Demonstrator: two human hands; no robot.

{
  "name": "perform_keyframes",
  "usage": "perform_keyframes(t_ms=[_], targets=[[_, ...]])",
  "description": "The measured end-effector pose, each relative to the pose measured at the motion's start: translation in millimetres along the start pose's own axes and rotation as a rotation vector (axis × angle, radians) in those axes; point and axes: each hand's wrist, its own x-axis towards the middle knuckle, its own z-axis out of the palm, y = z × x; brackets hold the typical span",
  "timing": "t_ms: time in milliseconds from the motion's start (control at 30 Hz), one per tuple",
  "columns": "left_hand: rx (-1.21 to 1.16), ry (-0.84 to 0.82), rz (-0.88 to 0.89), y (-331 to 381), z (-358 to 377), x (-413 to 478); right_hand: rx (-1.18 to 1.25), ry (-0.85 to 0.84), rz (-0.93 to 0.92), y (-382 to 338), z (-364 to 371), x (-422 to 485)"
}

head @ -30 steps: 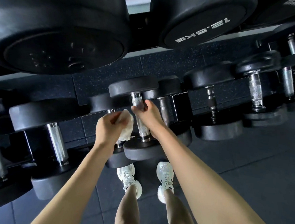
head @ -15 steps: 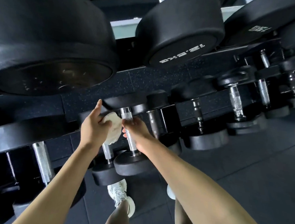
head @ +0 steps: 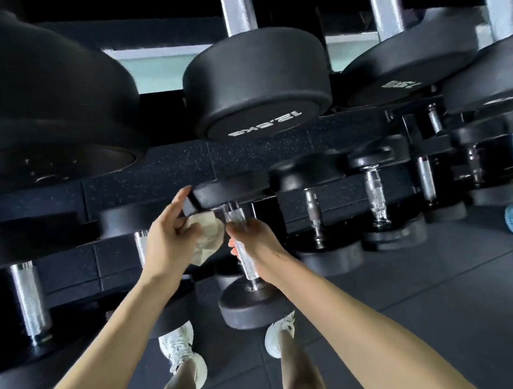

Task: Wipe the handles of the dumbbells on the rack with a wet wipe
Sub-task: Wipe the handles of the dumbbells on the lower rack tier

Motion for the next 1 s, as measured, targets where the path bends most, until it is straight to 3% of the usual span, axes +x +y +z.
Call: perform_keyframes(t_ms=[200, 400, 833, 1000], targets=[[-0.009, -0.103, -0.022, 41, 78, 3, -0.004, 0.121, -0.061, -2, -77, 7], [-0.027, -0.222, -0.086, 82, 146, -1, 0.03, 0.141, -0.002, -12, -158, 0], [0.157, -0.371, 0.001, 173, 287, -7, 0.099, 0.221, -0.099, -41, -338, -10], [0.252, -0.501, 0.046, 192, 339, 11, 0.108, 0.305, -0.066, -34, -396, 9]])
